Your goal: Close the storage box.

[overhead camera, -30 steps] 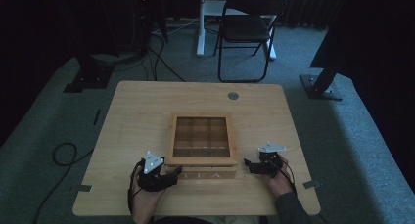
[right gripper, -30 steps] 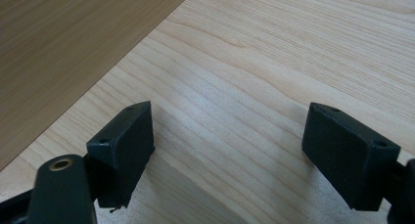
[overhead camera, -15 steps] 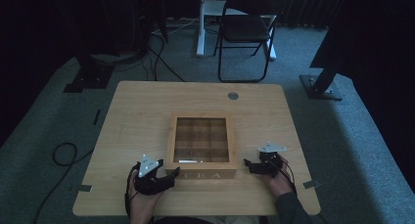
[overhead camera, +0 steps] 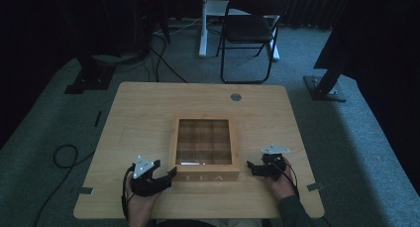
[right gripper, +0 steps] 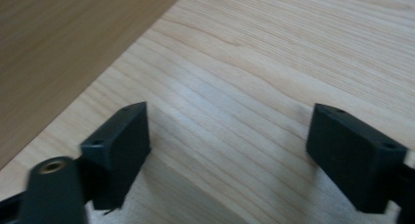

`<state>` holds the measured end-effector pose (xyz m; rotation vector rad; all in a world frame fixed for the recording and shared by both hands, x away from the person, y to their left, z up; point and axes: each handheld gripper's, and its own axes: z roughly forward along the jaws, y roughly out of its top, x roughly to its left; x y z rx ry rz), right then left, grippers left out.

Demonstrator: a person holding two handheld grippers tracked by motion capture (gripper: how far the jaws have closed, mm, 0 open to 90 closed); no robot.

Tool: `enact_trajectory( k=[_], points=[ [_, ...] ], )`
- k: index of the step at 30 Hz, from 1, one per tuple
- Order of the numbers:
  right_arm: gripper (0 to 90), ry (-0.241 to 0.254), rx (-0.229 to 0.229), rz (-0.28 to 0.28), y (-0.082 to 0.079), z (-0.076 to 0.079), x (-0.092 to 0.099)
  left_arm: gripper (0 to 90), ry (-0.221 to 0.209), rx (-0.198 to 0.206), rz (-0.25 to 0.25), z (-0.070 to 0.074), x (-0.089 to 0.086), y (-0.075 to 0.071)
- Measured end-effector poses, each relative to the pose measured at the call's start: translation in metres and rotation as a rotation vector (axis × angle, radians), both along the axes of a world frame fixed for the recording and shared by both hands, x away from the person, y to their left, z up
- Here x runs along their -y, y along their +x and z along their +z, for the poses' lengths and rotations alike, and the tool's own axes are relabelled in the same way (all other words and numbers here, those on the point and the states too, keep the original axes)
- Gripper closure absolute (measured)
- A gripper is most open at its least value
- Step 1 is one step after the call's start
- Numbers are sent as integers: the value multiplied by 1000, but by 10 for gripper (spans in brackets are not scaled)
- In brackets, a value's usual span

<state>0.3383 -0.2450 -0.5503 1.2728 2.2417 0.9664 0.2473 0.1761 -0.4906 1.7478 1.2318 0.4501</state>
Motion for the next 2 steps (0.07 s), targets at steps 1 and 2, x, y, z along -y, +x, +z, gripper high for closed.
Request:
enact_trajectory(
  k=[1, 2],
  points=[
    [126, 0, 0, 0, 0, 0, 0, 283, 3, 3, -2, 0, 0, 0],
    [126, -1, -2, -10, 0, 0, 0, 283, 4, 5, -3, 0, 1, 0]
  ],
)
